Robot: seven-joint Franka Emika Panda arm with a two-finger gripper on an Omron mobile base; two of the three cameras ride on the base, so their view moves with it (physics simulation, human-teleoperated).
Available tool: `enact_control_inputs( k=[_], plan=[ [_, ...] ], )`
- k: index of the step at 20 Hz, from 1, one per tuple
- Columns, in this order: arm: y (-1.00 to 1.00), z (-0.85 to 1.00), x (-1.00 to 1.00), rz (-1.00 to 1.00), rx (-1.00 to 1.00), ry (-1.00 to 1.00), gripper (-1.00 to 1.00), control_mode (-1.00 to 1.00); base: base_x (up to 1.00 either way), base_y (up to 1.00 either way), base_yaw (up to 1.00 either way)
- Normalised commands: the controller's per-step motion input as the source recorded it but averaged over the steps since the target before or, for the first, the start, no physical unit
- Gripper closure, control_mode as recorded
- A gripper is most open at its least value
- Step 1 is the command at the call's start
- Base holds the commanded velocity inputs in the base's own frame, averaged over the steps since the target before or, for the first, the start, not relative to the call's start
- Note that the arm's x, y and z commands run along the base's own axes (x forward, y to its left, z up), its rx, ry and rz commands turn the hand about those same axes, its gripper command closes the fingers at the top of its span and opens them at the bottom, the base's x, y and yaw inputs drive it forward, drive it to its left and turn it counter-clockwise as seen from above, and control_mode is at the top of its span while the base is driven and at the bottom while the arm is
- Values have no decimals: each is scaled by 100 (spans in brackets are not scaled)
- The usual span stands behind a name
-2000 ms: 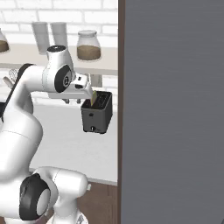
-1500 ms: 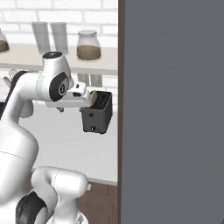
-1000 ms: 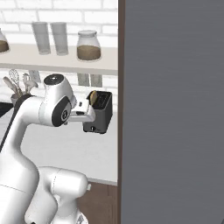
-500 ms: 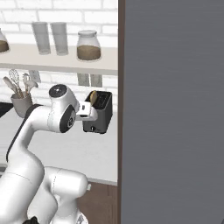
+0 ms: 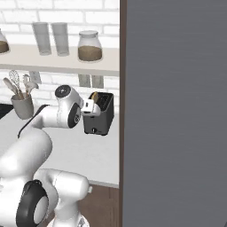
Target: Start the toaster. Once the lever pops up, take the bread to the plate on the dining counter.
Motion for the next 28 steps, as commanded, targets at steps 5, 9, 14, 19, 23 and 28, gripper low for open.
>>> enact_control_inputs(
  k=[5,9,14,19,23,28],
  plan=[
    [13,-12,46,0,0,2,100,-100,0,0,0],
    [0,-19,23,0,1,3,100,-100,0,0,0],
    [0,-36,0,0,2,3,100,-100,0,0,0],
    [-2,-25,5,0,5,0,100,-100,0,0,0],
    [0,-5,23,0,0,0,100,-100,0,0,0],
    [0,0,17,0,0,0,100,-100,0,0,0]
  ],
)
